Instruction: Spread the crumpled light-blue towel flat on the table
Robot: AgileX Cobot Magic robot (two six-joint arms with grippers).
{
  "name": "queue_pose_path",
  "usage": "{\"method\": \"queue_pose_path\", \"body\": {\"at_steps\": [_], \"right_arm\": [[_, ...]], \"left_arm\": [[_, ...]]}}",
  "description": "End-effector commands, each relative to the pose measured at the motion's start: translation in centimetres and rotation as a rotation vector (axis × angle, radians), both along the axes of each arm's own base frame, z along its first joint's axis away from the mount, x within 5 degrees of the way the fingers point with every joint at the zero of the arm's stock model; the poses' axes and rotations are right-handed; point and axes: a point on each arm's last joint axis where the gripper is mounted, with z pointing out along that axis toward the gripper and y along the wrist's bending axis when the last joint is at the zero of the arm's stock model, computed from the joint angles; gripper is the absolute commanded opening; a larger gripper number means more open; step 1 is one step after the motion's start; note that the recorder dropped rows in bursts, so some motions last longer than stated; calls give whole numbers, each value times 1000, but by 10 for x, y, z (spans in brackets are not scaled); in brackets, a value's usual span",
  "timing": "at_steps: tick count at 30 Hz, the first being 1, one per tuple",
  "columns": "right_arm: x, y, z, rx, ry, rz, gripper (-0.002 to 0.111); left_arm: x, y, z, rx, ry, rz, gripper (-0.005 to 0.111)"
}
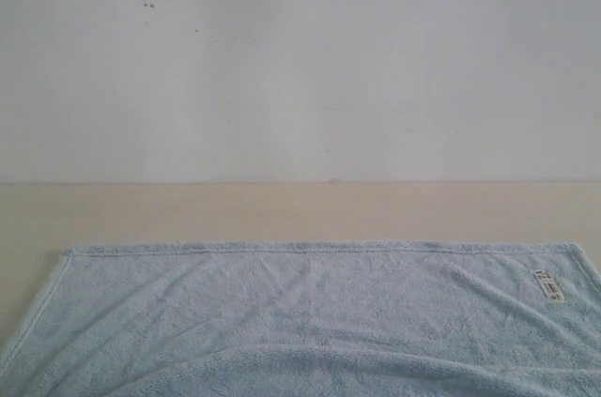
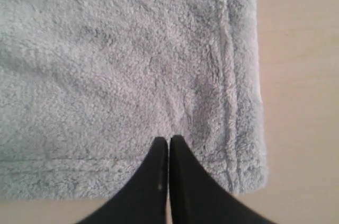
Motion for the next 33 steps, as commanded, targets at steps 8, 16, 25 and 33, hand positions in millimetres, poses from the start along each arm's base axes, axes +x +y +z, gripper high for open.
{"method": "queue_pose_path", "body": {"at_steps": [8,16,25,33], "right_arm": [[4,-3,-23,-11,76,21,0],[1,-3,-33,4,160,15,0],[-19,-17,-32,-140,364,-96,0],[-13,-25,-17,-236,218,-165,0]], "left_arm": [[-9,-2,-7,-7,53,-3,8],[-7,-1,-7,-3,38,0,8],[-8,-2,-7,-6,40,4,8],[-4,-1,-6,-6,8,24,8]]}}
